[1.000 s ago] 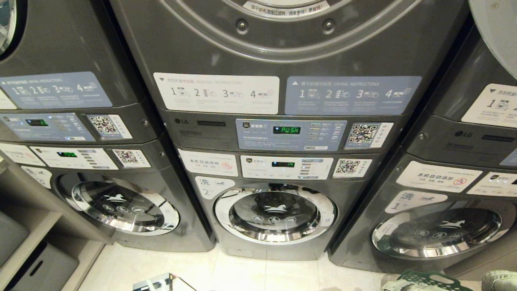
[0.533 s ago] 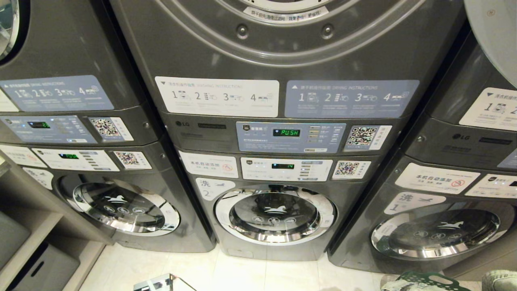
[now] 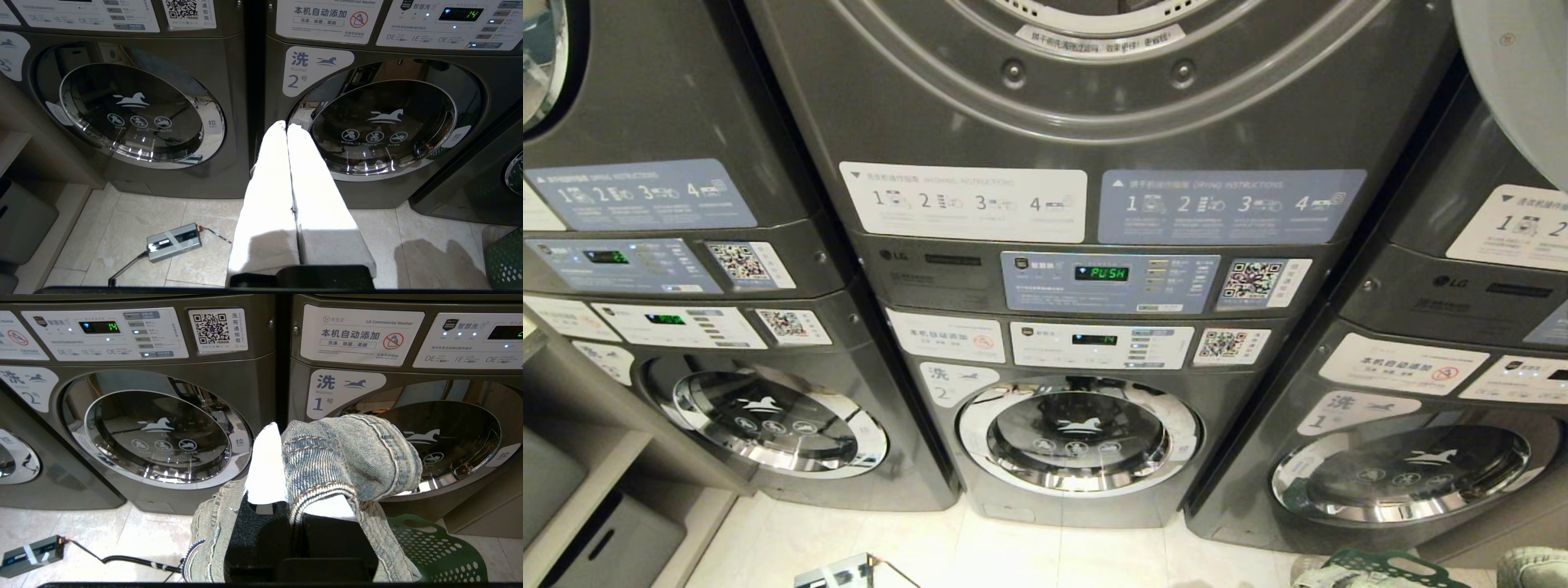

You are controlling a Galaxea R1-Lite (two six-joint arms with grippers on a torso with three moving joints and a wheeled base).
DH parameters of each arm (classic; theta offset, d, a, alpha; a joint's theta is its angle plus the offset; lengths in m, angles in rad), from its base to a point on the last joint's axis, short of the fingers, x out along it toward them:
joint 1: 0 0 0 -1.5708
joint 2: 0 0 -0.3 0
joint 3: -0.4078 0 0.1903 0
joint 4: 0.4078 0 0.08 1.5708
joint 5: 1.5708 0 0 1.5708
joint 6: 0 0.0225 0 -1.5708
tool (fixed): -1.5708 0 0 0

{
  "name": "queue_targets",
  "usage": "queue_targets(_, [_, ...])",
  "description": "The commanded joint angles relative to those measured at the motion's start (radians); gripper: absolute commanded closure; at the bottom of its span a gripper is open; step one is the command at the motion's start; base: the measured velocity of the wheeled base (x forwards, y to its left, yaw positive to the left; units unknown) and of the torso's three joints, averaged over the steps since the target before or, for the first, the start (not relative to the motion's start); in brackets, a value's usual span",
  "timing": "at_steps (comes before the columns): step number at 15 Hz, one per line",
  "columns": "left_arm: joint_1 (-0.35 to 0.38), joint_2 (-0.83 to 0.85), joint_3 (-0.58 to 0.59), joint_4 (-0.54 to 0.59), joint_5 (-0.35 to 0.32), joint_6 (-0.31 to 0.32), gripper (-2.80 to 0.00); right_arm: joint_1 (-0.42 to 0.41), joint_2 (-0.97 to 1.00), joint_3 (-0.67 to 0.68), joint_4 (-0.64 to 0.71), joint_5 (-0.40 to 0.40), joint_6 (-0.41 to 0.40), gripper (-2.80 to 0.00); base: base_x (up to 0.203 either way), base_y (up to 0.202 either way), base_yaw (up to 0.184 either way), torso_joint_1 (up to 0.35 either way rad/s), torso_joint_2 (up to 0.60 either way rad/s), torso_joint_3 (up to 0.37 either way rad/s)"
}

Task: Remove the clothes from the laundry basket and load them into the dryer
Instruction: Put the clothes in the dryer

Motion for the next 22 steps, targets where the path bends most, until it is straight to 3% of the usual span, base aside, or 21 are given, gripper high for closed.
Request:
queue_targets(1, [0.0, 0.0, 0.0, 0.0, 0.0, 0.0, 0.0, 0.0, 0.002, 0.006, 0.0, 0.0, 0.0, 0.0, 0.0, 0.0, 0.0, 0.045, -0.1, -0.044])
queue_targets(17, [0.0, 0.0, 0.0, 0.002, 0.0, 0.0, 0.0, 0.0, 0.002, 0.006, 0.0, 0.0, 0.005, 0.0, 0.0, 0.0, 0.0, 0.039, -0.07, -0.038])
queue_targets(22, [0.0, 0.0, 0.0, 0.002, -0.003, 0.015, 0.0, 0.0, 0.002, 0.006, 0.0, 0.0, 0.006, 0.0, 0.171, 0.0, 0.001, 0.004, 0.01, 0.002])
